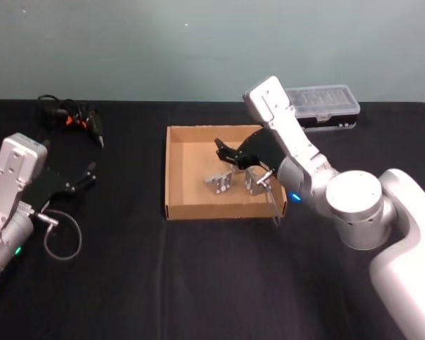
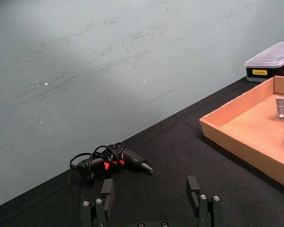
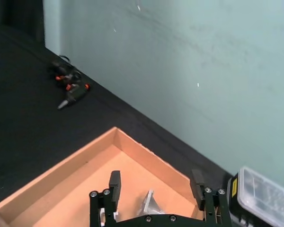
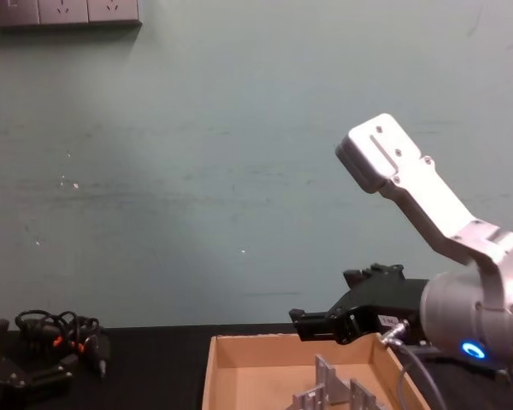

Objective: Use one hand to pick up the angle iron from the table and place it into the box.

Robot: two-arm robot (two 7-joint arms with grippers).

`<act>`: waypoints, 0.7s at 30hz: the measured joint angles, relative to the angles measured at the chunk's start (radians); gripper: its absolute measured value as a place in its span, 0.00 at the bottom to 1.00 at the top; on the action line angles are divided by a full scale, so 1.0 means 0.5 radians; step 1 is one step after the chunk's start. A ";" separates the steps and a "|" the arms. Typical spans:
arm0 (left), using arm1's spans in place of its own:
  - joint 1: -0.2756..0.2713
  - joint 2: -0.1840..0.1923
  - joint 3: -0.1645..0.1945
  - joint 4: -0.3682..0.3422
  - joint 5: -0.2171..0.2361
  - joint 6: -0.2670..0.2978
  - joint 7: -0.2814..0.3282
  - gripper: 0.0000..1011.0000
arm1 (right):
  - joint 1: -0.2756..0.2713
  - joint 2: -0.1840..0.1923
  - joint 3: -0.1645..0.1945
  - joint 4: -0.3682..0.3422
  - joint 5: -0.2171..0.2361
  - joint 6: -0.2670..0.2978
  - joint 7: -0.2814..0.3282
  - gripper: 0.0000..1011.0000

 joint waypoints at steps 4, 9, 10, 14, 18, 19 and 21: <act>0.000 0.000 0.000 0.000 0.000 0.000 0.000 0.99 | -0.092 0.059 -0.024 -0.105 -0.050 -0.147 -0.007 0.99; 0.000 0.000 0.000 0.000 0.000 0.000 0.000 0.99 | -0.215 0.140 -0.059 -0.219 -0.151 -0.375 -0.056 0.99; 0.000 0.000 0.000 0.000 0.000 0.000 0.000 0.99 | -0.230 0.151 -0.063 -0.234 -0.167 -0.404 -0.065 0.99; 0.000 0.000 0.000 0.000 0.000 0.000 0.000 0.99 | -0.301 0.192 -0.070 -0.293 -0.235 -0.526 -0.107 0.99; 0.000 0.000 0.000 0.000 0.000 0.000 0.000 0.99 | -0.363 0.216 -0.059 -0.345 -0.272 -0.589 -0.125 0.99; 0.000 0.000 0.000 0.000 0.000 0.000 0.000 0.99 | -0.363 0.216 -0.059 -0.345 -0.272 -0.589 -0.125 0.99; 0.000 0.000 0.000 0.000 0.000 0.000 0.000 0.99 | -0.389 0.224 -0.045 -0.363 -0.279 -0.608 -0.131 0.99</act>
